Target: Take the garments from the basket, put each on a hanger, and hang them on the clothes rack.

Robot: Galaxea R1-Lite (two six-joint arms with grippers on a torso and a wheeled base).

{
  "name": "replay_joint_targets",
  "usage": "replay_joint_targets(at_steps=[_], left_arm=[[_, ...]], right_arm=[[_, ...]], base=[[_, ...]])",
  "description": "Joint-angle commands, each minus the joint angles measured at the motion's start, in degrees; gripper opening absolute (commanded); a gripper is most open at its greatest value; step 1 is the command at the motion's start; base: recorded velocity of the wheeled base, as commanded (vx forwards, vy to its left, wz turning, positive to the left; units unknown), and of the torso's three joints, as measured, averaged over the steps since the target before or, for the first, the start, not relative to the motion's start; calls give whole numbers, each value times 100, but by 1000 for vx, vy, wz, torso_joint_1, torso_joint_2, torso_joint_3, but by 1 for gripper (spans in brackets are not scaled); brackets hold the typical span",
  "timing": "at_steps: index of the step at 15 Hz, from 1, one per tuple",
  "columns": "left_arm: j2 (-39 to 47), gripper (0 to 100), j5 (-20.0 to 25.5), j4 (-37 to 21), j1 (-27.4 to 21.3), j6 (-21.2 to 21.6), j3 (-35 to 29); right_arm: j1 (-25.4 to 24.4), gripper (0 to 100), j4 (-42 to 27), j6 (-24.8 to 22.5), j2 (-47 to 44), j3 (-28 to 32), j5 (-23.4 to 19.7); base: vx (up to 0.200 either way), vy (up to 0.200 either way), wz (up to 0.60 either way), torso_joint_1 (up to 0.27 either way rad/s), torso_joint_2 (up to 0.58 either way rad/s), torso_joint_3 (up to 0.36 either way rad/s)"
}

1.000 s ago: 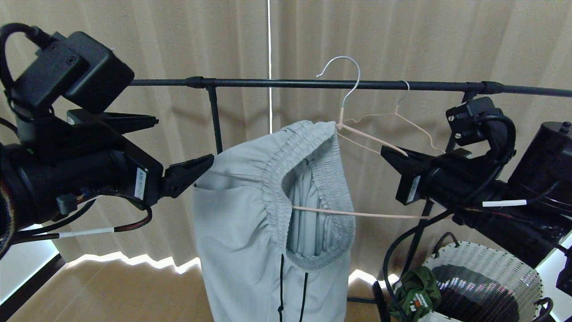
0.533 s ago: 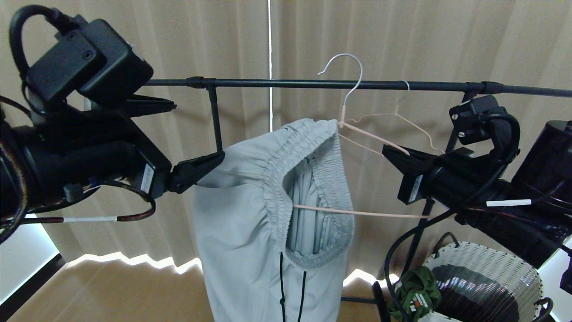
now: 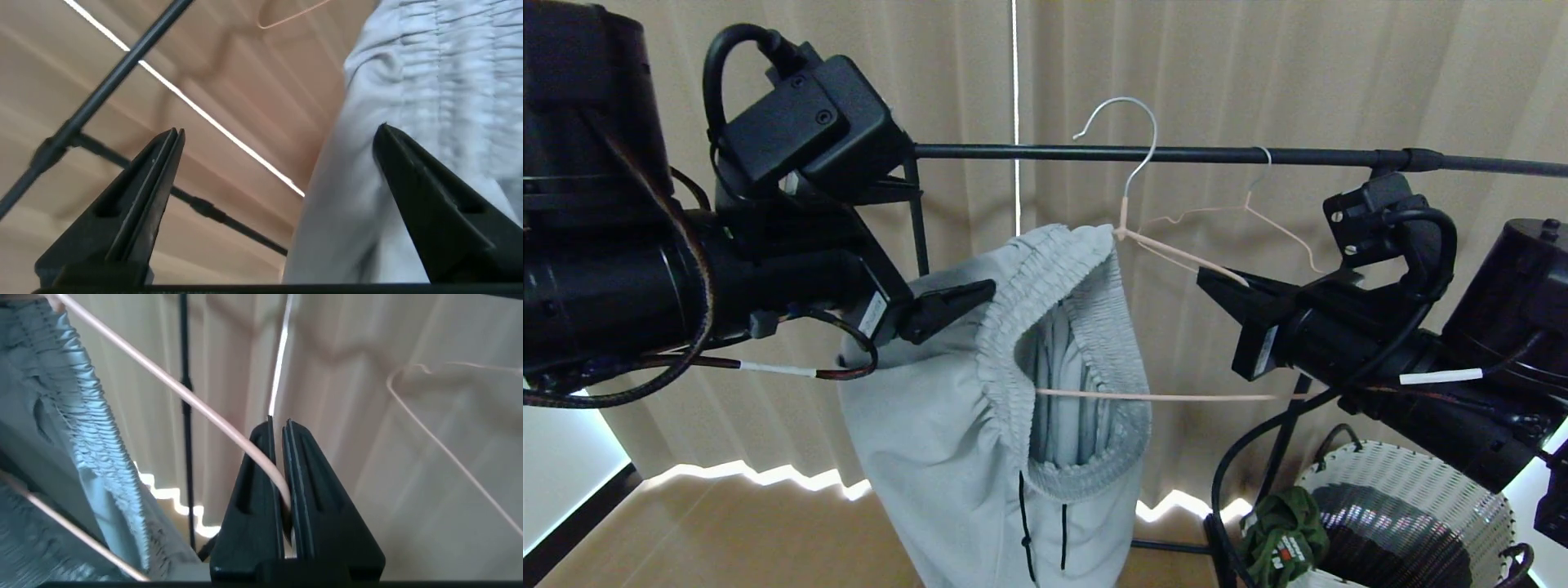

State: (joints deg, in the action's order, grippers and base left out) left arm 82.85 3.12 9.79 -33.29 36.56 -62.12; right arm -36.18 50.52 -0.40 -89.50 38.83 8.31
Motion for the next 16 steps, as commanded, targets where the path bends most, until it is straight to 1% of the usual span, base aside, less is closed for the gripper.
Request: replay_joint_targets(at_steps=[1, 9, 12, 16], left_arm=[[162, 100, 92, 14, -11, 0, -2], [267, 100, 154, 41, -11, 18, 51], [241, 100, 145, 41, 7, 18, 174], [241, 100, 154, 41, 7, 27, 201]], right_arm=[[-108, 0, 20, -4, -164, 99, -5], [-495, 0, 55, 5, -261, 125, -14], [-504, 0, 63, 5, -217, 116, -155], [-504, 0, 72, 5, -182, 99, -172]], base=[[0, 0, 0, 0, 0, 0], [0, 0, 0, 0, 0, 0], [0, 0, 0, 0, 0, 0], [0, 0, 0, 0, 0, 0]])
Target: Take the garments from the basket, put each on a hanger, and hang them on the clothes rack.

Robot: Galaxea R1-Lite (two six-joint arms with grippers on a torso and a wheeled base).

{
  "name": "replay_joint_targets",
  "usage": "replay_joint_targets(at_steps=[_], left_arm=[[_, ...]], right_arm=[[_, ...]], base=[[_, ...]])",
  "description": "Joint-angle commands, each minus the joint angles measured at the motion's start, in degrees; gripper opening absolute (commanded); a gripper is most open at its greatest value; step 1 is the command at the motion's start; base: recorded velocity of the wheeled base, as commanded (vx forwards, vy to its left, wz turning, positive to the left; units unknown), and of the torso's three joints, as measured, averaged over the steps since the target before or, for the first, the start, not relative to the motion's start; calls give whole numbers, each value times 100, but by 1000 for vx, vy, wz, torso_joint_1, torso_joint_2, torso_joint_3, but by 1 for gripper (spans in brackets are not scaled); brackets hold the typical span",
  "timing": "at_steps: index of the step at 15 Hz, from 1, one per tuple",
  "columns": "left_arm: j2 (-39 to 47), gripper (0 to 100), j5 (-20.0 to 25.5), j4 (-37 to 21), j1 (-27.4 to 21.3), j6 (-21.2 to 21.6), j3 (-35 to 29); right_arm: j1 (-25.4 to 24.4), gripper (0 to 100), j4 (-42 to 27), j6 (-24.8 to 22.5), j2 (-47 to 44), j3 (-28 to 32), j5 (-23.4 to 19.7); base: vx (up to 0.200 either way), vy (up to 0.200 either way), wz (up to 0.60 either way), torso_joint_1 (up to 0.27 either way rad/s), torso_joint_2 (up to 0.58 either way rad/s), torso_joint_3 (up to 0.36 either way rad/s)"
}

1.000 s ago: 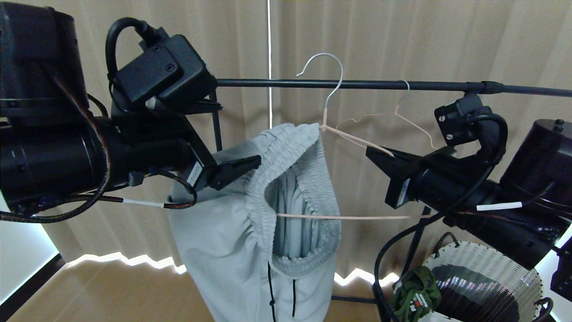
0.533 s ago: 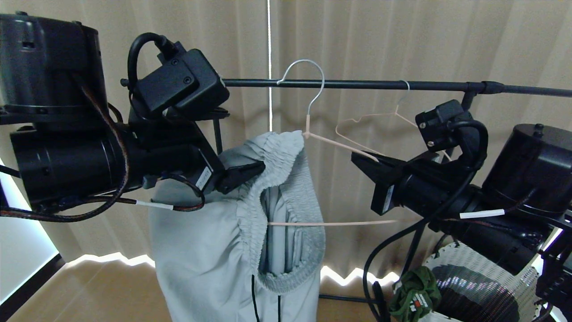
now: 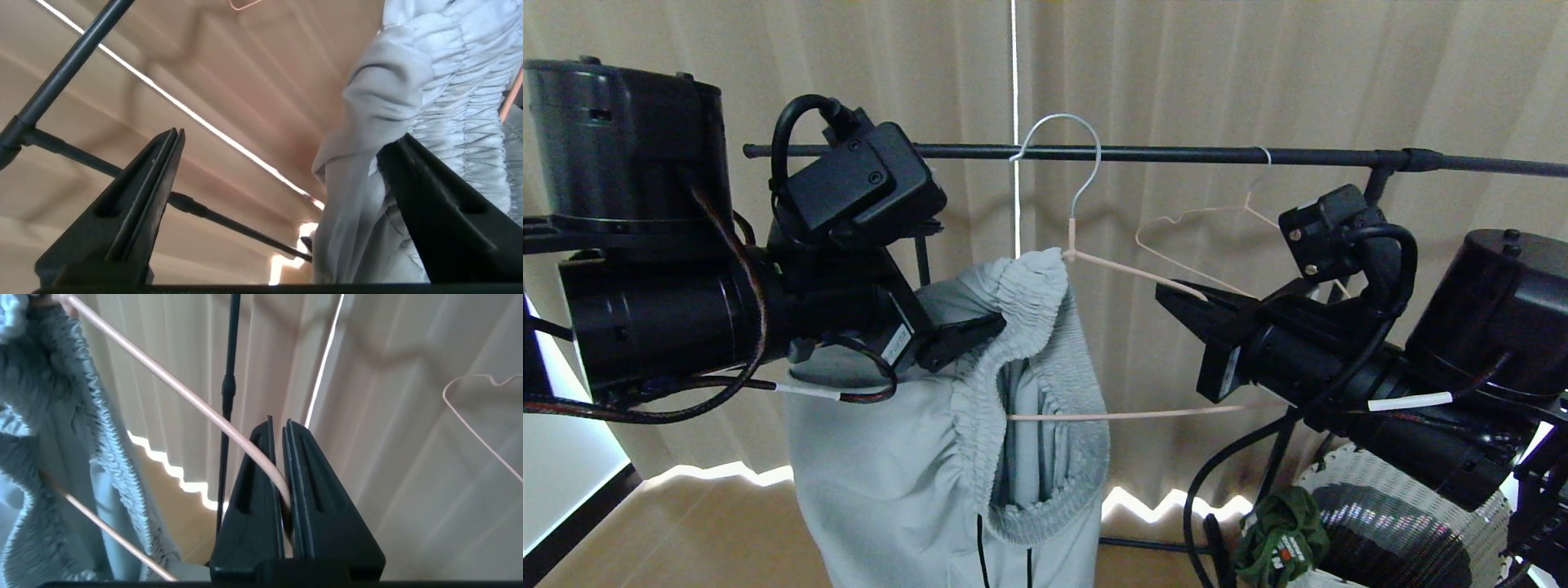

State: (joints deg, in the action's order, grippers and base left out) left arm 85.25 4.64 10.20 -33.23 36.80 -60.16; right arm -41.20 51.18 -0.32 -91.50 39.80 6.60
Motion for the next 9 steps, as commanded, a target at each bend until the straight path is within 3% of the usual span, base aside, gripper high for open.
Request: replay_joint_targets(at_steps=[1, 2, 3, 9], left_arm=[[1, 100, 1, -1, 1, 2, 4], [-8, 100, 1, -1, 1, 2, 13], [-8, 0, 1, -1, 1, 2, 22], [-8, 0, 1, 8, 1, 2, 48]], right_arm=[[-2, 0, 6, 5, 18, 1, 0], [-2, 0, 6, 5, 27, -8, 0], [-2, 0, 6, 5, 27, -8, 0], [-2, 0, 6, 5, 36, 10, 0]], base=[[0, 0, 0, 0, 0, 0], [0, 0, 0, 0, 0, 0], [0, 0, 0, 0, 0, 0], [0, 0, 0, 0, 0, 0]])
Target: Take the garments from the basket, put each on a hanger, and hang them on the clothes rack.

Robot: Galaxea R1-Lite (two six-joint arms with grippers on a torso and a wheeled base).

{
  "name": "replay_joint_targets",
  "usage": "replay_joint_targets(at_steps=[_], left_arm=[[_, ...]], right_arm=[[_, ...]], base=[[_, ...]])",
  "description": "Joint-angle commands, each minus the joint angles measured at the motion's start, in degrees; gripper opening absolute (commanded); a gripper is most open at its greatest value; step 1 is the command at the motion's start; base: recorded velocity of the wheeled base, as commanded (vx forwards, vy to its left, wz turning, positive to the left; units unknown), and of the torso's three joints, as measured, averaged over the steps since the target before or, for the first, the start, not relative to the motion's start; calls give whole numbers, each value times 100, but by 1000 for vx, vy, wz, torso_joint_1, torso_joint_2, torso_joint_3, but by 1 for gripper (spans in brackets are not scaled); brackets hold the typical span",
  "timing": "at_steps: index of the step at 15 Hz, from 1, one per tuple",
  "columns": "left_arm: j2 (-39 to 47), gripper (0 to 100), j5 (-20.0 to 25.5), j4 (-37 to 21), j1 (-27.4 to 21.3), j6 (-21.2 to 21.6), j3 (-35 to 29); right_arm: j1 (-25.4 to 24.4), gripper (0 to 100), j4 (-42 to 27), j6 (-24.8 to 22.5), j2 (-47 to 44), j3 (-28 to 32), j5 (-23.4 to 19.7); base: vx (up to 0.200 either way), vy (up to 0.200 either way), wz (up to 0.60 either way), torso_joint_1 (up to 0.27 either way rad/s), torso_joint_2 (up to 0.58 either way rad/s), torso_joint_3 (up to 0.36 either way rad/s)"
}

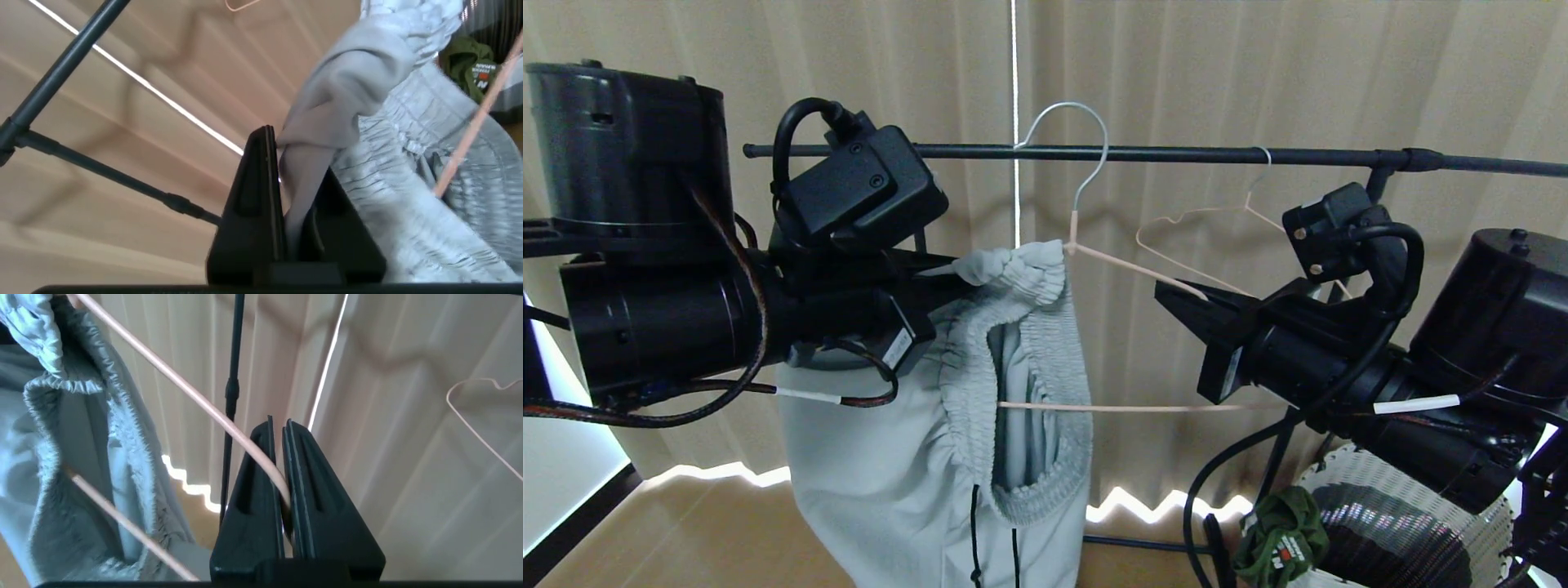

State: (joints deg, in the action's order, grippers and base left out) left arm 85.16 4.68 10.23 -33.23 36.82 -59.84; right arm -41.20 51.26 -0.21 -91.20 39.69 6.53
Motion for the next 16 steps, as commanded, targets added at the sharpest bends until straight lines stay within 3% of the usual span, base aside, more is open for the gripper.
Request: replay_joint_targets(at_steps=[1, 11, 12, 16], left_arm=[[-9, 0, -2, 6, 1, 1, 34], [-167, 0, -64, 463, 10, -25, 509], [-193, 0, -64, 454, 10, -25, 518], [-202, 0, -108, 463, 36, -34, 562]], right_arm=[[-2, 0, -2, -6, 6, 21, 6], [7, 0, -46, -23, 190, -58, 15], [7, 100, -81, -23, 252, -102, 15], [60, 100, -20, -14, 287, -190, 23]], base=[[0, 0, 0, 0, 0, 0], [0, 0, 0, 0, 0, 0], [0, 0, 0, 0, 0, 0], [0, 0, 0, 0, 0, 0]])
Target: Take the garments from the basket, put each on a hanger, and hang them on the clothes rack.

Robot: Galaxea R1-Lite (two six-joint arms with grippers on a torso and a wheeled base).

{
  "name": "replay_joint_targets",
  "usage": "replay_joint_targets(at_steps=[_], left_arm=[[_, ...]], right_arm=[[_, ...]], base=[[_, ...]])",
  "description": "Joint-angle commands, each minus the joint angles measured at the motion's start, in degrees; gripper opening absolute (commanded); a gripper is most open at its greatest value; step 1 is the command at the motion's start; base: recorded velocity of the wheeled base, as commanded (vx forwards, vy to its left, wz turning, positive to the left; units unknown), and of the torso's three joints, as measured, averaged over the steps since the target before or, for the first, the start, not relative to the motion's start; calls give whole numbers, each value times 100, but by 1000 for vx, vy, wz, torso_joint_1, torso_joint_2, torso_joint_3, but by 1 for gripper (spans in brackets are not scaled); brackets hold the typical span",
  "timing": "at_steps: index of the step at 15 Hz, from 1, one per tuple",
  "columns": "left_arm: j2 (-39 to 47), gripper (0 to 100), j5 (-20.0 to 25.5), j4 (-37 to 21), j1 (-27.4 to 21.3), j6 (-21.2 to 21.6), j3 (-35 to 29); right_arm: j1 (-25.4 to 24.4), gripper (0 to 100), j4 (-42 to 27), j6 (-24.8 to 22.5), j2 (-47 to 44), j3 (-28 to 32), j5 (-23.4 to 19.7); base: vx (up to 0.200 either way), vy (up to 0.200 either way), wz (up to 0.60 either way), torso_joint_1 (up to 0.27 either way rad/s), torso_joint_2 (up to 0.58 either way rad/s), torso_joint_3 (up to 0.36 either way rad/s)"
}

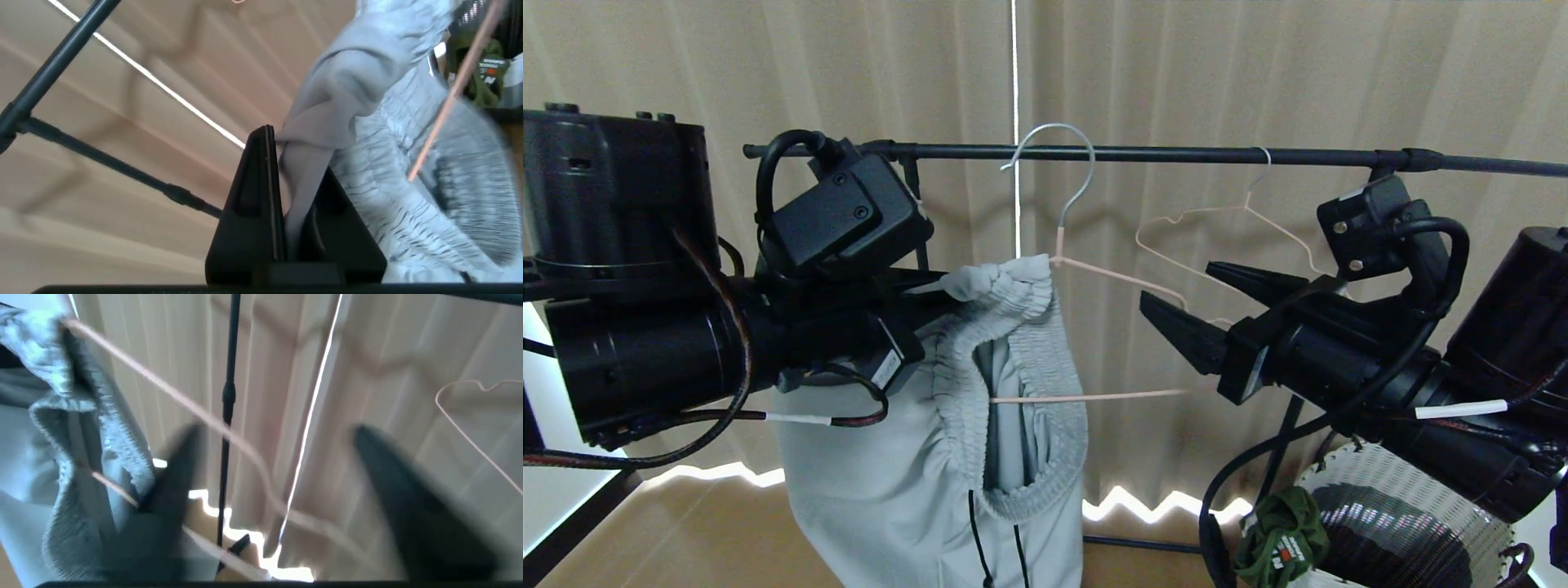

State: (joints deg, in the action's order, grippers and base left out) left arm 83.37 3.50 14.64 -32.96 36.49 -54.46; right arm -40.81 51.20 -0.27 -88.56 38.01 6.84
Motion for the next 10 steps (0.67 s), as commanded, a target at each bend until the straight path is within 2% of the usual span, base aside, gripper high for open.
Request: replay_joint_targets(at_steps=[1, 6, 9, 10], left_arm=[[-23, 0, 2, 21, 36, -10, 49], [-163, 0, -236, 21, 352, -19, 242], [-119, 0, -833, 21, 651, -159, 242], [-119, 0, -895, 21, 660, -238, 242]], right_arm=[[56, 100, -14, -17, 41, -66, -7], [65, 100, -22, -8, 217, -118, -7], [82, 100, 4, 0, 305, -488, -16], [82, 100, 4, 0, 305, -531, -16]], base=[[0, 0, 0, 0, 0, 0], [0, 0, 0, 0, 0, 0], [0, 0, 0, 0, 0, 0], [0, 0, 0, 0, 0, 0]])
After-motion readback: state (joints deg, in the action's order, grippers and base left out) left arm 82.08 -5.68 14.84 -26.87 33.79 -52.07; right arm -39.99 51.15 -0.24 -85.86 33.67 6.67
